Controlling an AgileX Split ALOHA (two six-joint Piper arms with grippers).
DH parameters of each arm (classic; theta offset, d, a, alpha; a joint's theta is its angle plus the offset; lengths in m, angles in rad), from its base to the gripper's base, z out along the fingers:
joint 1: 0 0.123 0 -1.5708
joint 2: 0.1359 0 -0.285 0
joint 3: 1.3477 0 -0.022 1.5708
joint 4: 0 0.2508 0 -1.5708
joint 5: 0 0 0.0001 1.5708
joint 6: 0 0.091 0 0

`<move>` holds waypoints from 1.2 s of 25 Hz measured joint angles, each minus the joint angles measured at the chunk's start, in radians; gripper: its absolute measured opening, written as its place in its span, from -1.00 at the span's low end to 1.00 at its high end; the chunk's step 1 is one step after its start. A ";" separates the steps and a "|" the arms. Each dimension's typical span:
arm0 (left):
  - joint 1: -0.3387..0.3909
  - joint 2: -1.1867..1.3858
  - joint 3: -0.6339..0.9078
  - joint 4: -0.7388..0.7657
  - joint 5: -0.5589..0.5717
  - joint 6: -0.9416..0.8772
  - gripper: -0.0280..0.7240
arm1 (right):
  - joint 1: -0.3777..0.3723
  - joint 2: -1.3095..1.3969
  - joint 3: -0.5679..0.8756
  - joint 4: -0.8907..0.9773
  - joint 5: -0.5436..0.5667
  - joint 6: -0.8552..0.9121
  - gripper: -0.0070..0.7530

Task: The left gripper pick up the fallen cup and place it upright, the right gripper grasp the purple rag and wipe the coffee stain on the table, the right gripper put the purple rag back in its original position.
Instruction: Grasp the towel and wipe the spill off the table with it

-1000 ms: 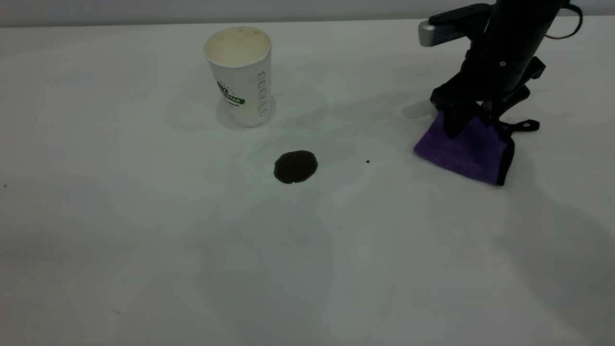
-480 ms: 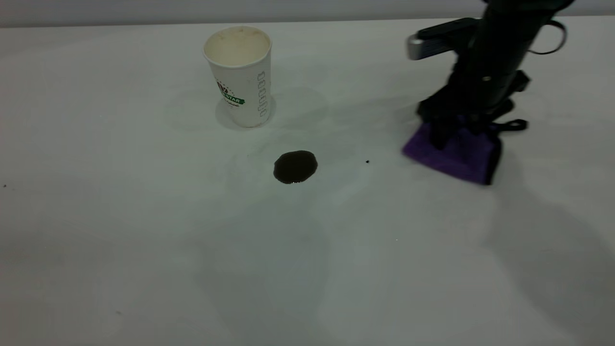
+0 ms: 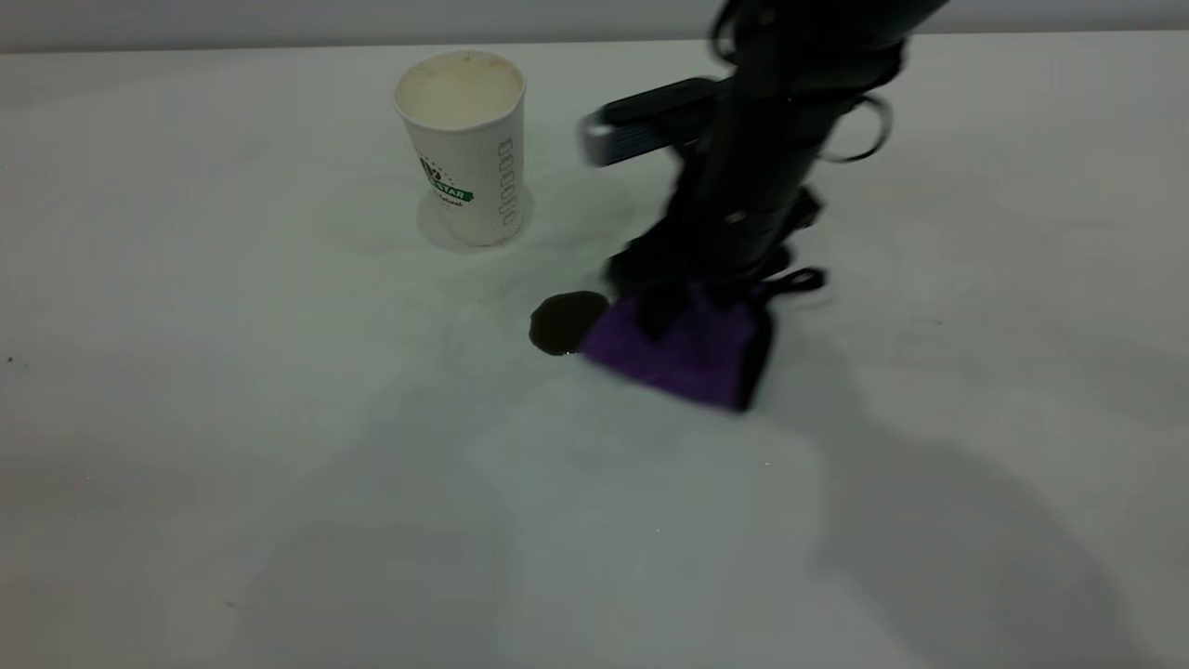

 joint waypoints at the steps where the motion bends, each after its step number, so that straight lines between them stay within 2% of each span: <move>1: 0.000 0.000 0.000 0.000 0.000 0.000 -0.29 | 0.021 0.002 0.000 0.025 -0.009 0.000 0.58; 6: 0.000 0.000 0.000 0.000 0.000 0.000 -0.29 | 0.128 0.008 0.000 0.125 -0.075 0.000 0.58; 9: 0.000 0.000 0.000 0.000 0.000 0.000 -0.29 | 0.167 0.014 0.001 0.198 -0.128 0.000 0.58; 17: 0.000 0.000 0.000 0.000 0.000 0.000 -0.29 | 0.173 0.018 0.002 0.311 -0.329 0.000 0.58; 20: 0.000 0.000 0.000 0.000 0.000 0.000 -0.29 | 0.166 0.018 0.002 0.328 -0.368 0.000 0.58; 23: 0.000 0.000 0.000 0.000 0.000 0.000 -0.29 | 0.164 0.018 0.002 0.337 -0.343 0.000 0.58; 30: 0.000 0.000 0.000 0.000 0.000 0.000 -0.29 | 0.164 -0.009 0.002 0.321 -0.101 -0.008 0.58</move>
